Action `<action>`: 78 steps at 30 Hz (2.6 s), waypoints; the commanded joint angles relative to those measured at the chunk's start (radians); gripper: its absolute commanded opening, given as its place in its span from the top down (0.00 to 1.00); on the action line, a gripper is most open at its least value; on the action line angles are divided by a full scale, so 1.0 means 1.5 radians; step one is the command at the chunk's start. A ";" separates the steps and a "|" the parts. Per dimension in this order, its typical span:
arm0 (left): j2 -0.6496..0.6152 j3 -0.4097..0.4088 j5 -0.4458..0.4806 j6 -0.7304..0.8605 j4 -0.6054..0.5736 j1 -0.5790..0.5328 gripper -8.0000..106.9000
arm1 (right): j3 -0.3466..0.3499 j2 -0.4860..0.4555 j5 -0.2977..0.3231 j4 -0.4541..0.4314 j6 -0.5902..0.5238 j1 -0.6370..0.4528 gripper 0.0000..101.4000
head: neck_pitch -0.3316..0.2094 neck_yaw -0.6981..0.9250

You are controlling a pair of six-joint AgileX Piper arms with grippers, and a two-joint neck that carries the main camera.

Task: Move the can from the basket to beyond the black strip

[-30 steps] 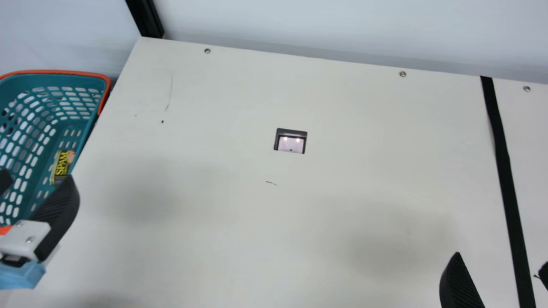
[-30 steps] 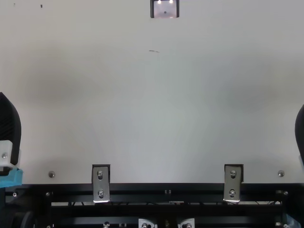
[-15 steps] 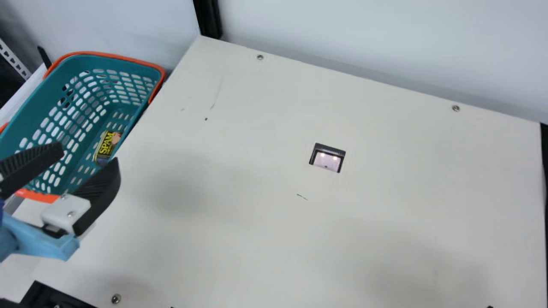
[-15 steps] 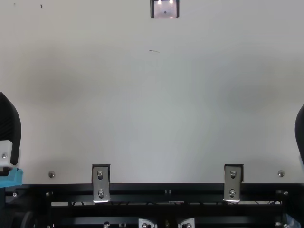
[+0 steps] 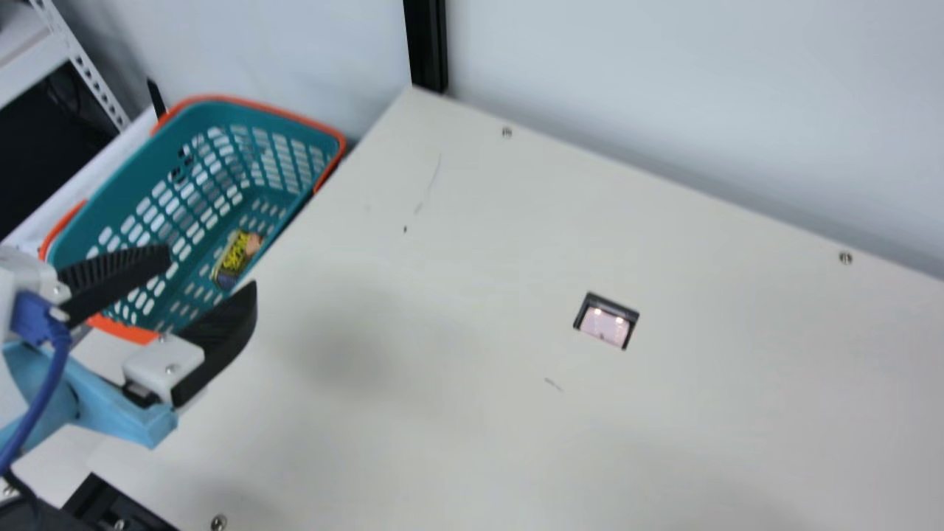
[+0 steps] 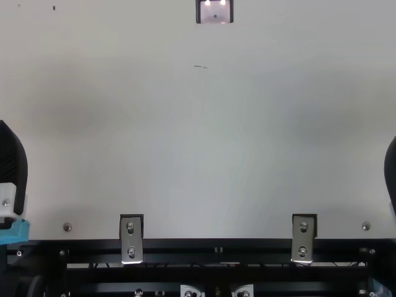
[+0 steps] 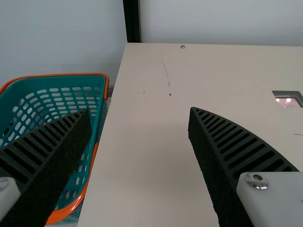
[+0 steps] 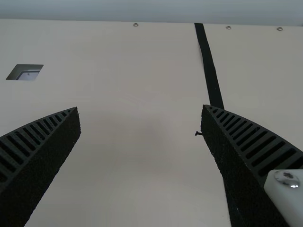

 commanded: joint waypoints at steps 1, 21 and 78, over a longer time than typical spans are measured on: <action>0.000 0.000 0.000 0.000 0.000 0.000 0.15 | 0.000 0.000 0.000 0.000 0.000 0.000 0.00 | -0.036 0.012; 0.000 0.000 0.000 0.000 0.000 0.000 0.15 | 0.000 0.000 0.000 0.000 0.000 0.000 0.00 | -0.078 -0.001; 0.786 -0.306 -0.111 0.173 -0.032 0.424 0.15 | 0.000 0.000 0.000 0.000 0.000 0.000 0.00 | -0.078 -0.001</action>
